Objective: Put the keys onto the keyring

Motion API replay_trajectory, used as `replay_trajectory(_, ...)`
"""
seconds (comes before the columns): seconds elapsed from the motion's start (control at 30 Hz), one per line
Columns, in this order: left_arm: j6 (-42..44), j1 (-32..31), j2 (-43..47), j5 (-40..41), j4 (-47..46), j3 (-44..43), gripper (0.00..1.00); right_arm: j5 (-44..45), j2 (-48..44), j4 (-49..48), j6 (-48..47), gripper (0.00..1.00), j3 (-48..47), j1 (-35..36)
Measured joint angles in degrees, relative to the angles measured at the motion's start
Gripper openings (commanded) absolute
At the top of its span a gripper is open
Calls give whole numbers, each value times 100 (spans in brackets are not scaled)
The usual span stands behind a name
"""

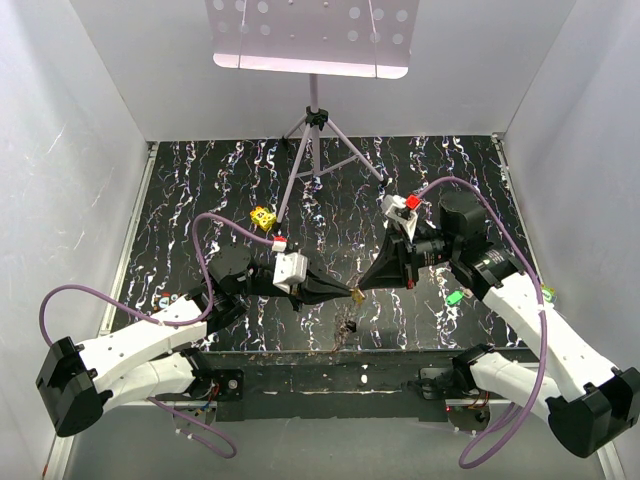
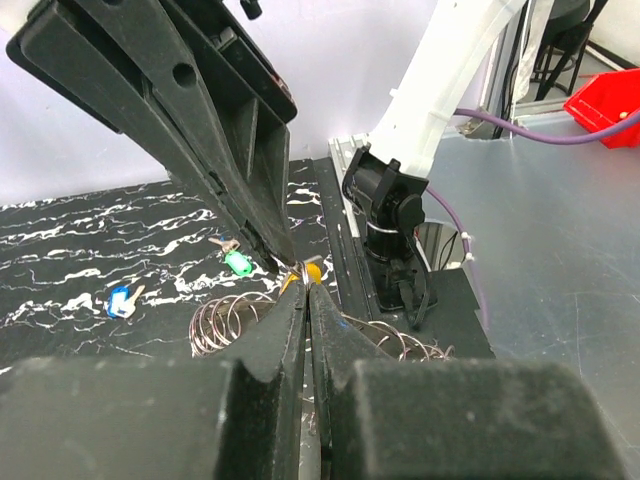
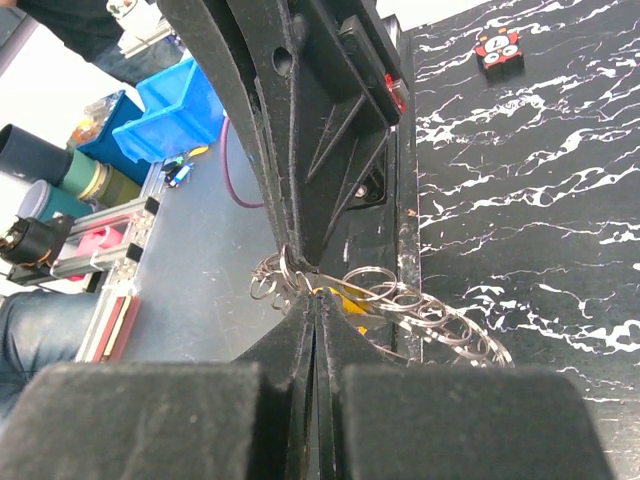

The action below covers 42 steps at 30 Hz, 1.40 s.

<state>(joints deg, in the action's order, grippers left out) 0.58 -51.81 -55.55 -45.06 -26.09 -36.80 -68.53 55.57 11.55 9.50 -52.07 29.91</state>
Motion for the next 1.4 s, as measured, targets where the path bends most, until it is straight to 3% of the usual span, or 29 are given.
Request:
replay_trajectory(0.07,98,0,0,0,129,-9,0,4,-4,35,66,36,-2,-31)
replay_trajectory(0.13,181,0,0,-42,278,-13,0,37,-7,61,96,49,-4,-59)
replay_trajectory(0.43,411,223,-129,529,1132,-396,0,186,-205,964,-802,68,-533,-678)
replay_trajectory(0.67,-525,1303,-1036,1427,2076,-1475,0,1298,-776,1950,-1738,73,-605,-1351)
replay_trajectory(0.9,-1134,1908,-1058,2702,3084,-1519,0,2194,-968,2535,-2081,73,-247,-1773)
replay_trajectory(1.23,-1775,2247,811,4793,3915,238,0,2413,-986,2649,-2155,73,-50,-1978)
replay_trajectory(1.3,-2041,2247,1117,5143,4006,557,10,2406,-990,2649,-2153,73,-50,-1982)
replay_trajectory(1.4,-2441,2253,1432,5569,4216,778,11,2380,-990,2651,-2149,73,-50,-2000)
